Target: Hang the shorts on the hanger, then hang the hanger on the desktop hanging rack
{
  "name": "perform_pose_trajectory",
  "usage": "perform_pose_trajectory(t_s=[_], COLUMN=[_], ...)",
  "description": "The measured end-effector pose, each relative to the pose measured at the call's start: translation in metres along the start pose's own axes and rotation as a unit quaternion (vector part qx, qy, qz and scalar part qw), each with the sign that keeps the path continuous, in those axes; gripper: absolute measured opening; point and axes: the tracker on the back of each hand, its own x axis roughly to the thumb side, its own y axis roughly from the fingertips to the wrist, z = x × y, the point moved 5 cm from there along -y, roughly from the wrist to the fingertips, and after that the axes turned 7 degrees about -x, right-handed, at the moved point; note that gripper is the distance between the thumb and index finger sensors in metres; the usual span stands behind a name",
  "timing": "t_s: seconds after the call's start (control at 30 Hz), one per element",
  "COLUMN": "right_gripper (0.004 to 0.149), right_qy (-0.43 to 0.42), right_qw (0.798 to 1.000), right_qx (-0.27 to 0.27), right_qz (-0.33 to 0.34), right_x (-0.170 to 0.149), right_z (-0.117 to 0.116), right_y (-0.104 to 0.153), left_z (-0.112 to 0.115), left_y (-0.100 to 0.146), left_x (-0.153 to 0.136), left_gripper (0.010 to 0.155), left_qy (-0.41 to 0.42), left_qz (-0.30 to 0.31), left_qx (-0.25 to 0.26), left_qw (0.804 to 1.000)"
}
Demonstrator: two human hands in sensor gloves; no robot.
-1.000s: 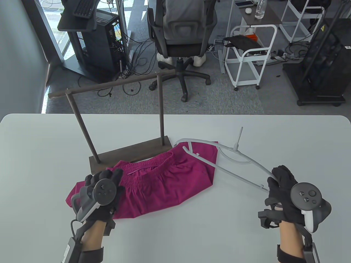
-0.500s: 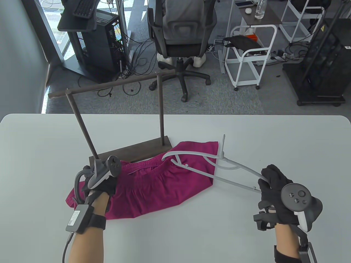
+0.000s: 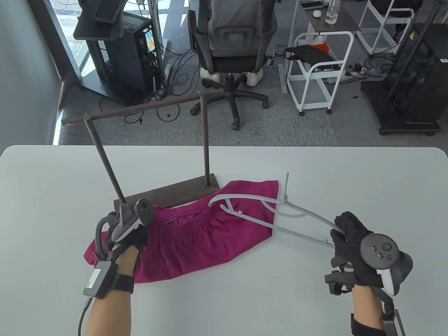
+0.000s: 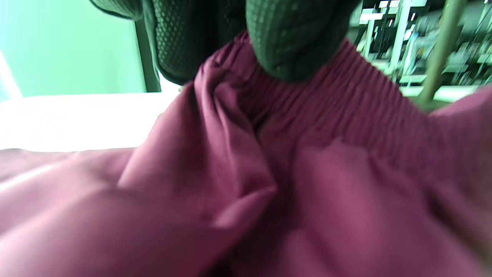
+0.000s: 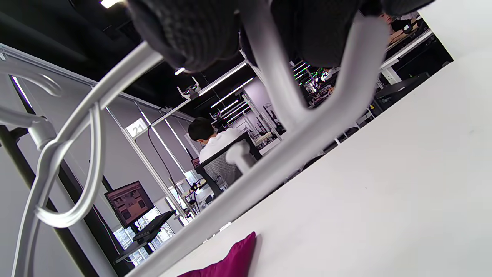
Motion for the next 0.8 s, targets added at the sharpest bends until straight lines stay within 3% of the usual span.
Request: perform_pose_trajectory(t_s=[0.23, 0.37, 0.5, 0.6, 0.8], right_gripper=[0.049, 0.049, 0.049, 0.049, 0.049], right_qy=[-0.031, -0.053, -0.073, -0.093, -0.109], right_qw=[1.0, 0.999, 0.997, 0.994, 0.989], right_qx=[0.002, 0.01, 0.02, 0.027, 0.043], right_qz=[0.002, 0.008, 0.025, 0.04, 0.09], right_x=[0.001, 0.002, 0.007, 0.012, 0.035], right_z=[0.004, 0.002, 0.001, 0.002, 0.005], right_y=[0.0, 0.0, 0.003, 0.003, 0.001], left_z=[-0.045, -0.044, -0.026, -0.02, -0.008], left_y=[0.062, 0.096, 0.125, 0.128, 0.123], left_x=[0.017, 0.02, 0.028, 0.028, 0.014], left_gripper=[0.045, 0.043, 0.041, 0.04, 0.04], left_qy=[0.091, 0.171, 0.222, 0.194, 0.22], left_qz=[0.075, 0.091, 0.097, 0.091, 0.103], left_qx=[0.092, 0.127, 0.192, 0.195, 0.172], left_qw=[0.989, 0.973, 0.951, 0.957, 0.955])
